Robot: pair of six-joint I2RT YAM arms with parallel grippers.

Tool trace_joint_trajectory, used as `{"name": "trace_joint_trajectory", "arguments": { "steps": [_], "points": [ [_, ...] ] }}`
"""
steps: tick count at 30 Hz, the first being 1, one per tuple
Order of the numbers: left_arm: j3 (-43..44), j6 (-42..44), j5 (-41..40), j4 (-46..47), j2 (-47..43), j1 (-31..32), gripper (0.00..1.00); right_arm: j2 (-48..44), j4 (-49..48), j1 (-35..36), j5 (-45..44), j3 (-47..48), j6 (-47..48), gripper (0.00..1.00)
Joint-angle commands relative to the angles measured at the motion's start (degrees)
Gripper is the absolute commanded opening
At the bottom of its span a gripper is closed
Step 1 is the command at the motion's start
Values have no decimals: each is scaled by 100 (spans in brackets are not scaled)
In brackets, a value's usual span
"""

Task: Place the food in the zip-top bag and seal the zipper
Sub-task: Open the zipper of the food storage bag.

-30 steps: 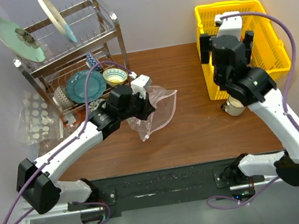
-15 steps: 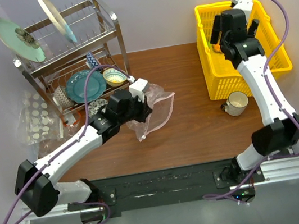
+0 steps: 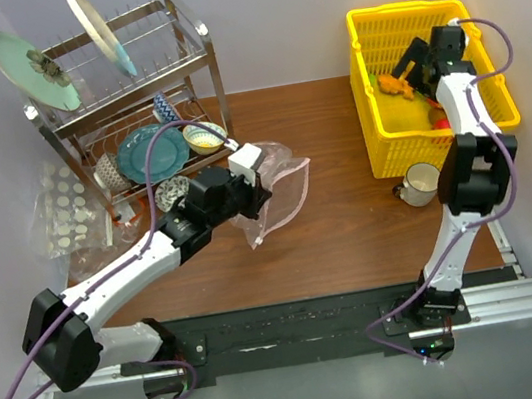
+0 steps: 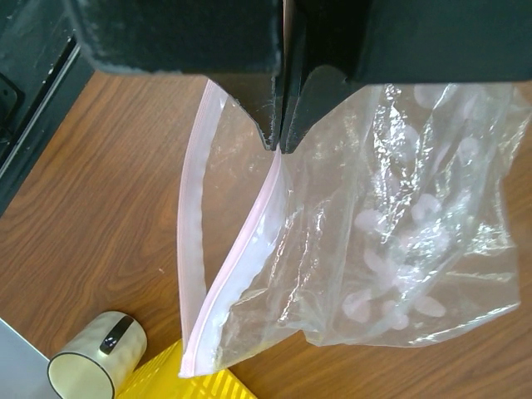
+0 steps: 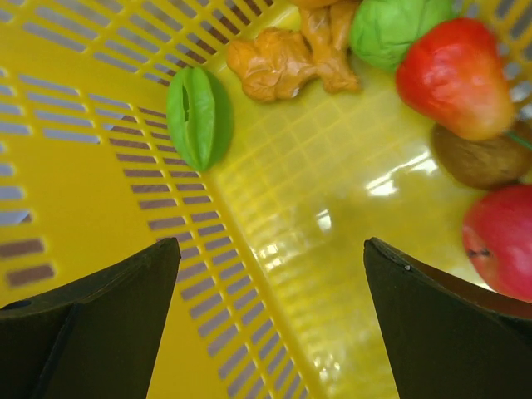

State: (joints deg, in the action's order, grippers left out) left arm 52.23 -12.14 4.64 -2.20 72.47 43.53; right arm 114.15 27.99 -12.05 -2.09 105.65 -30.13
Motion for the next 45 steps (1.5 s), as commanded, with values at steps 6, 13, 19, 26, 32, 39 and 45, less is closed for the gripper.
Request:
{"name": "trace_joint_trajectory", "arguments": {
  "steps": [6,13,19,26,32,39,45],
  "points": [
    [-99,397,221,571,75,-29,0,1408,-1452,19,1438,923,-880,93],
    [-239,449,221,685,197,-20,0,2164,-2165,19,1694,1170,-1328,89],
    [-231,520,283,703,303,-11,0,2752,-3054,19,1703,1447,-1610,89],
    [-292,511,370,764,338,-11,0,3605,-2816,45,1747,2408,-1847,87],
    [-266,494,406,738,338,-20,0,3939,-2816,230,1606,2539,-1847,79],
    [-248,511,414,738,294,-11,0,3764,-2660,300,1554,2320,-1830,53],
    [-213,520,441,703,303,-20,0,3282,-2087,379,1272,2163,-1592,33]
  ]
}}
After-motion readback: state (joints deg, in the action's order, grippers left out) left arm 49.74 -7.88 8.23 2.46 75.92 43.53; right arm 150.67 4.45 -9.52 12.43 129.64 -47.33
